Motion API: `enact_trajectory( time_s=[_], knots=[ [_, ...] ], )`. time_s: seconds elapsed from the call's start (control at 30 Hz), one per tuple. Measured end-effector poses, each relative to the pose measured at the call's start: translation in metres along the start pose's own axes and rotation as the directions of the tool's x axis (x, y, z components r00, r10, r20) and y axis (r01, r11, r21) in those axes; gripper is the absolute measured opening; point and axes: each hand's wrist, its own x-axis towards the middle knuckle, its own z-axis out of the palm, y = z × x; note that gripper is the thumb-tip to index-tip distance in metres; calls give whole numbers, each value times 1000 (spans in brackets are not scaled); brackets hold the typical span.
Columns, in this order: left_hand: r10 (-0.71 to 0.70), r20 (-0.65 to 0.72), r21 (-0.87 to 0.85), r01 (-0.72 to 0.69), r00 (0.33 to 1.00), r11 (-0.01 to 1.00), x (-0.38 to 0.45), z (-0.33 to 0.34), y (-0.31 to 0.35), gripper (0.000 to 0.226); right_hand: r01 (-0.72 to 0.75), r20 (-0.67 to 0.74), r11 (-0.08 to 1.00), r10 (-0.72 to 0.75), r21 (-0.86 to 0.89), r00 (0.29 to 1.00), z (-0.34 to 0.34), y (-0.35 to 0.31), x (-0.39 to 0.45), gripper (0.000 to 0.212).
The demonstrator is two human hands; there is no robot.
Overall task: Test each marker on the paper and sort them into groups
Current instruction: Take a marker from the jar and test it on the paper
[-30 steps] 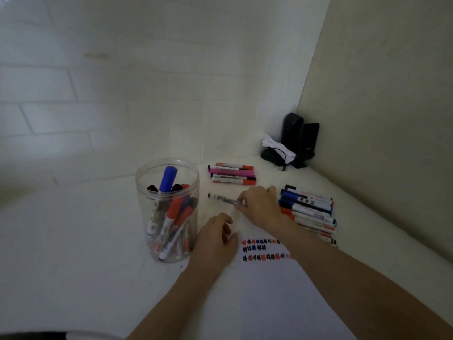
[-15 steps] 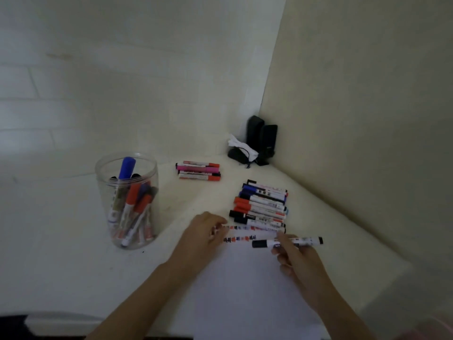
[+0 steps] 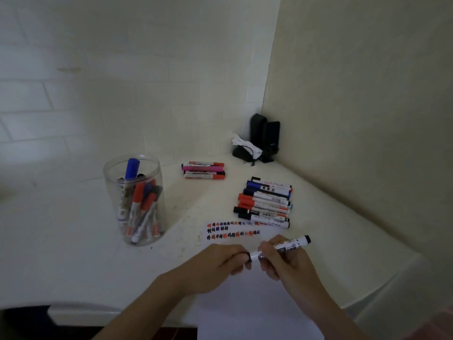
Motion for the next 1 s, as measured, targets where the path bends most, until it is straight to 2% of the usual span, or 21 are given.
enact_trajectory(
  time_s=[0.2, 0.3, 0.37, 0.5, 0.6, 0.63, 0.73, 0.8, 0.87, 1.0],
  knots=[
    [57, -81, 50, -53, 995, 997, 2, 7, 8, 23, 0, -33, 993, -4, -122, 999, 11, 1, 5, 24],
    [68, -139, 138, -49, 988, 989, 3, 9, 7, 24, -22, -65, 995, 16, -96, 998, 13, -4, 6, 28],
    [94, -166, 148, -69, 982, 987, 1, 8, 9, 16, -26, -48, 998, 23, -63, 999, 13, -8, 7, 33],
    [149, -176, 183, -117, 973, 976, -2, 5, 9, 8, 30, -5, 999, -31, -41, 1000, 9, -7, 6, 26],
    [147, -158, 126, -127, 977, 984, -3, 4, 6, 14, 45, -3, 996, -45, -83, 999, 4, -5, 7, 19],
    [118, -148, 96, -104, 982, 990, -2, 2, 5, 16, 27, -47, 997, -30, -66, 998, 1, -5, 8, 16],
    [-58, -179, 59, 69, 982, 996, 7, -5, -10, 49, -55, -235, 997, 68, 60, 970, -18, -5, 20, 16],
    [-84, -252, 202, 137, 964, 970, 16, -10, -26, 58, -103, -289, 992, 118, 67, 950, -34, -4, 33, 21],
    [-29, -278, 366, 134, 960, 921, 29, -12, -42, 60, -141, -300, 990, 132, -10, 945, -43, 1, 48, 17],
    [22, -275, 518, 129, 961, 846, 56, -13, -61, 69, -120, -302, 970, 52, -212, 952, -40, 13, 79, 12]
  ],
)
